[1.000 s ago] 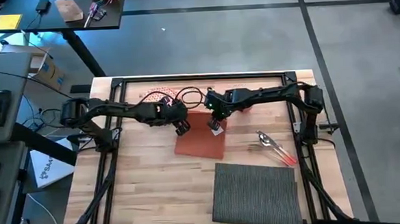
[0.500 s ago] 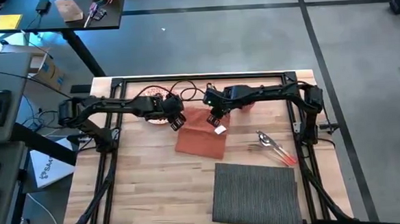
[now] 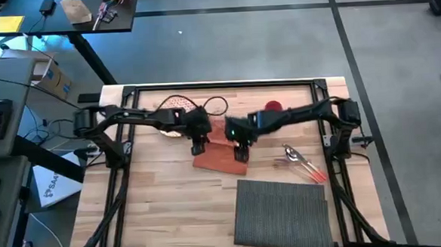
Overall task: Set table place
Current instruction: Fold the orange table napkin
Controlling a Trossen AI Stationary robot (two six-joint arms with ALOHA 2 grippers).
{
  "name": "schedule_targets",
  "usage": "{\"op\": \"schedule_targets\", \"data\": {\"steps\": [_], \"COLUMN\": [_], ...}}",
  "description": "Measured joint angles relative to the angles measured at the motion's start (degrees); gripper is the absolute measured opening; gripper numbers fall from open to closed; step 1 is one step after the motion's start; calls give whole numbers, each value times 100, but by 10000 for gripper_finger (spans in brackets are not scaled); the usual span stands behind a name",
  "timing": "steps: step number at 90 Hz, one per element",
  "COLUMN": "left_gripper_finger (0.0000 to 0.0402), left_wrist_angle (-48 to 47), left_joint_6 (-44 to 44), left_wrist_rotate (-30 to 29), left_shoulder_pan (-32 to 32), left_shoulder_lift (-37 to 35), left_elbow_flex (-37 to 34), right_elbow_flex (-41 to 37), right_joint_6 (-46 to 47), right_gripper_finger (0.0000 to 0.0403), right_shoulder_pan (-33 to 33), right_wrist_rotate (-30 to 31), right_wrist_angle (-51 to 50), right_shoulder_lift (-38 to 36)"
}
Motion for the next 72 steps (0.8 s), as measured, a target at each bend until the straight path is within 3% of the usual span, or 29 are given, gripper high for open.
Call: {"op": "schedule_targets", "data": {"steps": [25, 45, 72], "left_gripper_finger": [126, 120, 131], "left_wrist_angle": [-398, -1062, -936], "left_joint_6": [173, 143, 406], "left_wrist_rotate": [-4, 83, -127], "left_shoulder_pan": [-3, -127, -203], "left_shoulder_lift": [576, 270, 3], "left_elbow_flex": [21, -11, 0], "right_elbow_flex": [-678, -674, -669], "right_joint_6": [595, 440, -85], "right_gripper_finger": [169, 165, 165], "right_shoulder_pan": [57, 23, -70], "right_wrist_rotate": [-135, -172, -253], "right_wrist_angle": [652, 734, 1031], "right_shoulder_lift": [7, 7, 32]}}
